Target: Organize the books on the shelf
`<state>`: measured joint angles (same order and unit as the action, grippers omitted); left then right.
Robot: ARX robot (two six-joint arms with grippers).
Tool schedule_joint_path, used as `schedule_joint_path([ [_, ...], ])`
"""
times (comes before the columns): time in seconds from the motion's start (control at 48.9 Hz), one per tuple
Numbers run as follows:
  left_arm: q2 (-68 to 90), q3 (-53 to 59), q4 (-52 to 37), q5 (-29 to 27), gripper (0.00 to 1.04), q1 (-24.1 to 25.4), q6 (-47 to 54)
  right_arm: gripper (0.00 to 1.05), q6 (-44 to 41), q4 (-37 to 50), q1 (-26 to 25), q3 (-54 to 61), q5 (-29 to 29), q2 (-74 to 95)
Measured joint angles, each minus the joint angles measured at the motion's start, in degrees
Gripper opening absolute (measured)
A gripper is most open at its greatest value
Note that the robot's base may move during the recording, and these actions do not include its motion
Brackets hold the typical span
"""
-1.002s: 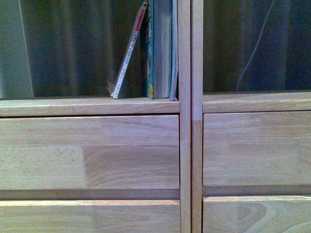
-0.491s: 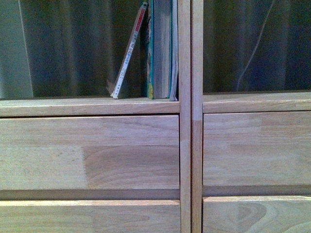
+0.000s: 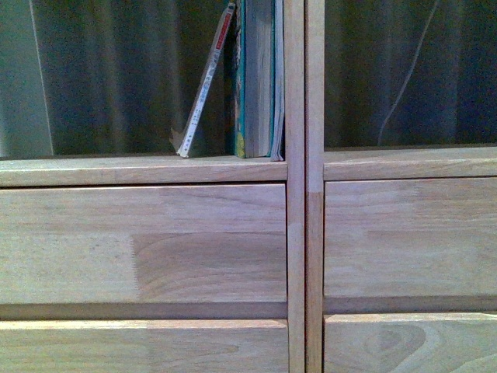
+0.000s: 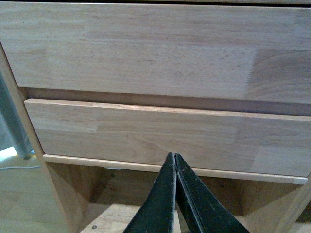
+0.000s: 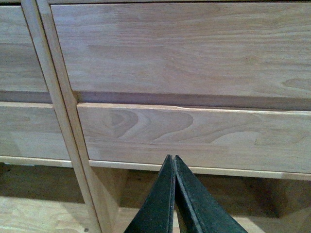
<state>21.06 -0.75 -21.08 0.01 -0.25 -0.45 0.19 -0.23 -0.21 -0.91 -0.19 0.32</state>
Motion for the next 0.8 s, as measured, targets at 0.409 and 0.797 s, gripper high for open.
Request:
schedule_joint_path([
  [0.409,-9.6,0.0,9.5,0.0,0.03,0.0,0.0,0.03,0.0,0.0,0.0,0.0,0.0,0.0],
  [0.797,-20.6,0.0,20.9,0.0,0.03,0.0,0.1,0.03,0.0,0.0,0.0,0.0,0.0,0.0],
])
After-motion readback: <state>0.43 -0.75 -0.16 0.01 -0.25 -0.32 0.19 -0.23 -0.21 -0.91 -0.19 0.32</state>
